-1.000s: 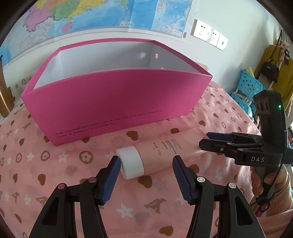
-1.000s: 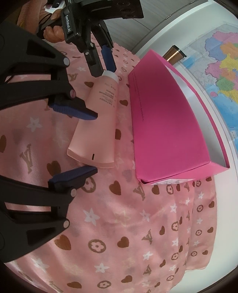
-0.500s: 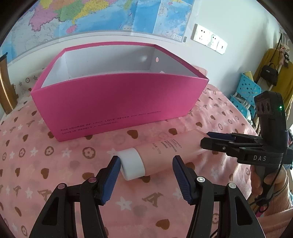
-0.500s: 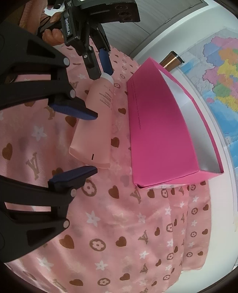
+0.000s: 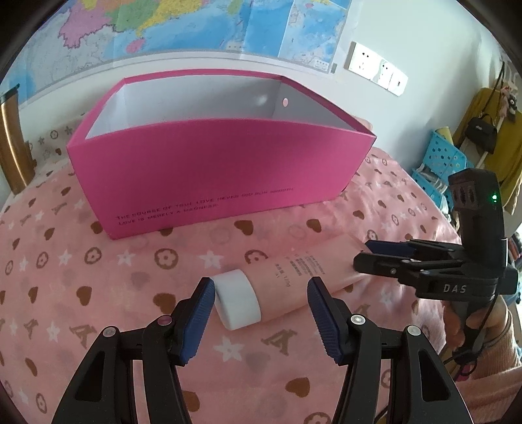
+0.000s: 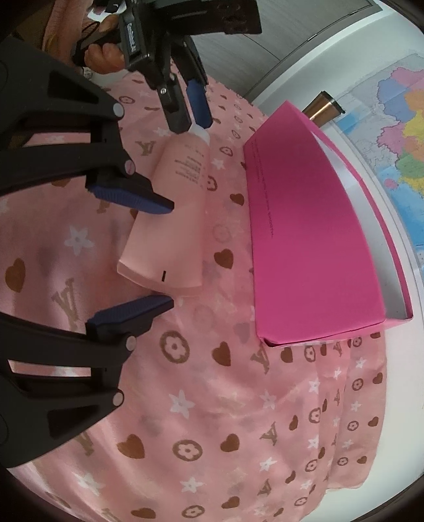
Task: Organize rigid objects
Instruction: 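Close the right gripper around the middle of the peach tube, then lift the peach tube toward the magenta box with the right gripper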
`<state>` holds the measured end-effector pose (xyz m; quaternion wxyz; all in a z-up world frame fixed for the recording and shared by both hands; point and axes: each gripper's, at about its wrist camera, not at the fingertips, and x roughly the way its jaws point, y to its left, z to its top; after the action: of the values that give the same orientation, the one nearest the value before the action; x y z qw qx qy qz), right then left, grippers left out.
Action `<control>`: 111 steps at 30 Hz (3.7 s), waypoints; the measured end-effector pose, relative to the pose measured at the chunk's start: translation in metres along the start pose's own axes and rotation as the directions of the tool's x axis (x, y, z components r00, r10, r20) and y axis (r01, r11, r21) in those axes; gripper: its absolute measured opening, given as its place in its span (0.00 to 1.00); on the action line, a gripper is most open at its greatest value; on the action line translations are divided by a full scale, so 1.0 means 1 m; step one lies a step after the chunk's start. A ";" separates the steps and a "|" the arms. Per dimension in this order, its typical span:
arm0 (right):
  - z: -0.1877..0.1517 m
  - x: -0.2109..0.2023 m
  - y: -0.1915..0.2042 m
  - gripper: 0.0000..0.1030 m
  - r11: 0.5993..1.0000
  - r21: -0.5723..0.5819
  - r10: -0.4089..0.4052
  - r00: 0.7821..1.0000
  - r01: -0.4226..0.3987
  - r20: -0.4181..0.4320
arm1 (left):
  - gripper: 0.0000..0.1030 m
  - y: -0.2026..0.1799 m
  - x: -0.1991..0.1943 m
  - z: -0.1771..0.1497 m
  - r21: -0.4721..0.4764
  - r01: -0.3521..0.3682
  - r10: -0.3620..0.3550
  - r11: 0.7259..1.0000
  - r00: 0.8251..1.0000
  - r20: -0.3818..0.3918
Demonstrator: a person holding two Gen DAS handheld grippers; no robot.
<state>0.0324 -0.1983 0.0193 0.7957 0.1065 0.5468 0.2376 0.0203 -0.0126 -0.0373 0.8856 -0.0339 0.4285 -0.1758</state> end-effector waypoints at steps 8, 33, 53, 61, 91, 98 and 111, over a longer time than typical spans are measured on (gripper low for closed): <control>0.000 0.001 0.001 0.53 1.000 -0.006 -0.008 1.000 0.008 0.008 | 0.58 -0.003 0.002 0.000 0.004 -0.018 0.018 1.000 1.000 -0.015; -0.003 -0.005 0.005 0.53 1.000 0.014 -0.017 1.000 0.017 0.015 | 0.56 -0.008 -0.005 -0.002 -0.004 -0.024 0.024 1.000 1.000 -0.001; 0.008 -0.028 0.019 0.53 1.000 -0.022 -0.018 0.997 0.020 0.072 | 0.56 -0.011 -0.026 0.009 0.009 -0.029 0.028 1.000 0.997 0.069; 0.015 -0.038 0.024 0.53 0.999 -0.038 -0.018 0.995 0.022 0.103 | 0.56 -0.012 -0.035 0.017 0.014 -0.026 0.025 1.000 0.994 0.102; 0.046 -0.054 0.037 0.53 0.995 -0.094 -0.026 0.981 0.045 0.192 | 0.56 -0.011 -0.049 0.043 0.024 -0.053 0.047 0.998 0.982 0.185; 0.051 -0.056 0.039 0.53 0.993 -0.105 -0.027 0.979 0.049 0.201 | 0.56 -0.011 -0.052 0.047 0.027 -0.059 0.052 0.998 0.979 0.197; 0.061 -0.058 0.041 0.53 0.992 -0.118 -0.028 0.977 0.054 0.212 | 0.56 -0.010 -0.053 0.052 0.033 -0.066 0.058 0.997 0.977 0.207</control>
<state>0.0611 -0.1862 0.1075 0.8587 0.0704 0.4464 0.2416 0.0275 -0.0083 0.0370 0.9308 -0.0209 0.3317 -0.1520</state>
